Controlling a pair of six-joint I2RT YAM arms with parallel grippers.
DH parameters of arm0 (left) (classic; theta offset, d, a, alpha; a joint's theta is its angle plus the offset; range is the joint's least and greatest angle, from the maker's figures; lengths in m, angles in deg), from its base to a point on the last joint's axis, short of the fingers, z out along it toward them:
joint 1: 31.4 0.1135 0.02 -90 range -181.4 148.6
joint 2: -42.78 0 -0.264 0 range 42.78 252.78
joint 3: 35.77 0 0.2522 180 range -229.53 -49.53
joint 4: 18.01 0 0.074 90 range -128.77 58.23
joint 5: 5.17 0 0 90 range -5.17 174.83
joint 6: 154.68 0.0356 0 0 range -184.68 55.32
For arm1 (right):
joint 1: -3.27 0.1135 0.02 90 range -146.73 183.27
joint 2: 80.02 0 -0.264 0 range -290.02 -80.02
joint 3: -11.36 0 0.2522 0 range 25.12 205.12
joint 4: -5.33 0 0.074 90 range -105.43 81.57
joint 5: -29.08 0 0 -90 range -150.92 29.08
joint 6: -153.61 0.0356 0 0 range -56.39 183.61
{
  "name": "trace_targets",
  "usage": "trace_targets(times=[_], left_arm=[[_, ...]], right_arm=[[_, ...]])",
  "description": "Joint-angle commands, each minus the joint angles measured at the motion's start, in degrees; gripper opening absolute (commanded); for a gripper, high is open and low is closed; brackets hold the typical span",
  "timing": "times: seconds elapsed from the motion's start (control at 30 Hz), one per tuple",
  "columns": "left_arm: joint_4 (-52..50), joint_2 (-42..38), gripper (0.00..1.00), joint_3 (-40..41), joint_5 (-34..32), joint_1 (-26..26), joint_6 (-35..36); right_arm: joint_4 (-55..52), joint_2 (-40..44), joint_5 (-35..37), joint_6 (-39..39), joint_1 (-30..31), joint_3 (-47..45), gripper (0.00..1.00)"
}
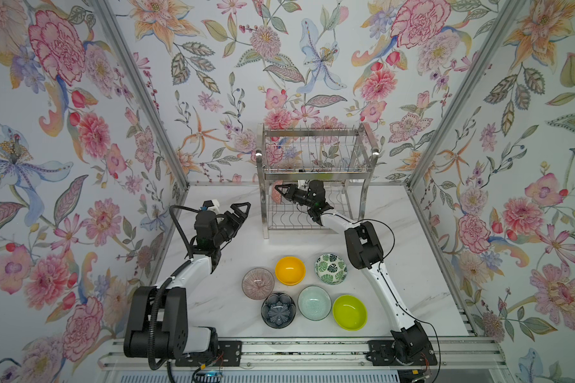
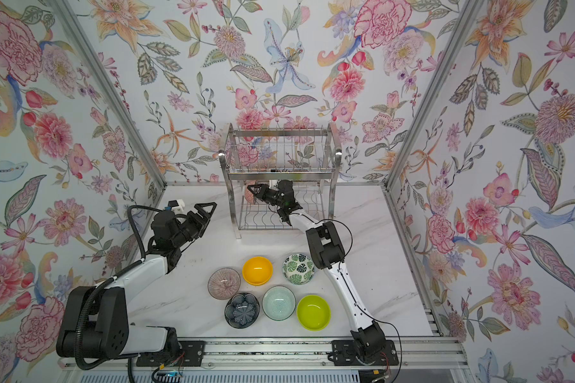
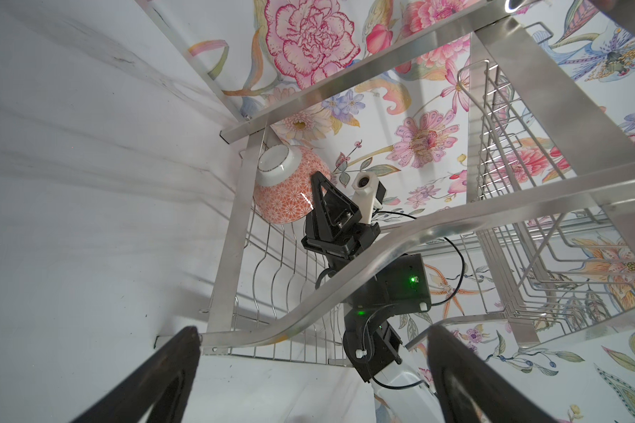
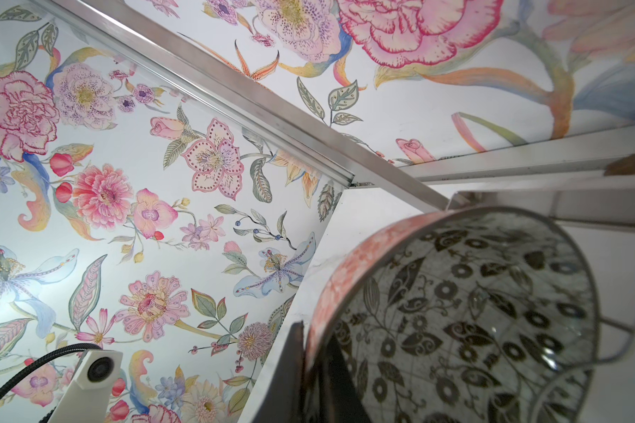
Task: Load bowls into a dish rack
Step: Place the bowl in the dish rack.
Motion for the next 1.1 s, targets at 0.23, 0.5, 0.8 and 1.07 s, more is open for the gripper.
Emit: trace_targets(times=[0.23, 0.5, 0.8, 1.07], left_arm=[[-0.43, -0.67, 0.99, 3.68, -1.96, 0.57, 1.04], [-1.75, -2.10, 0.99, 5.27, -2.69, 0.60, 1.73], [-2.78, -2.60, 0.99, 6.59, -2.71, 0.55, 2.26], [-4.30, -3.85, 0.99, 8.09, -2.88, 0.59, 3.22]], right_arm=[[-3.90, 2.77, 0.57, -2.75, -1.01, -1.75, 0.20], [-3.77, 3.88, 0.77, -2.69, -0.98, -1.80, 0.33], [-2.89, 5.13, 1.02, -1.83, -0.72, -1.83, 0.40], [-0.79, 8.11, 1.96, -1.78, -0.63, -5.70, 0.44]])
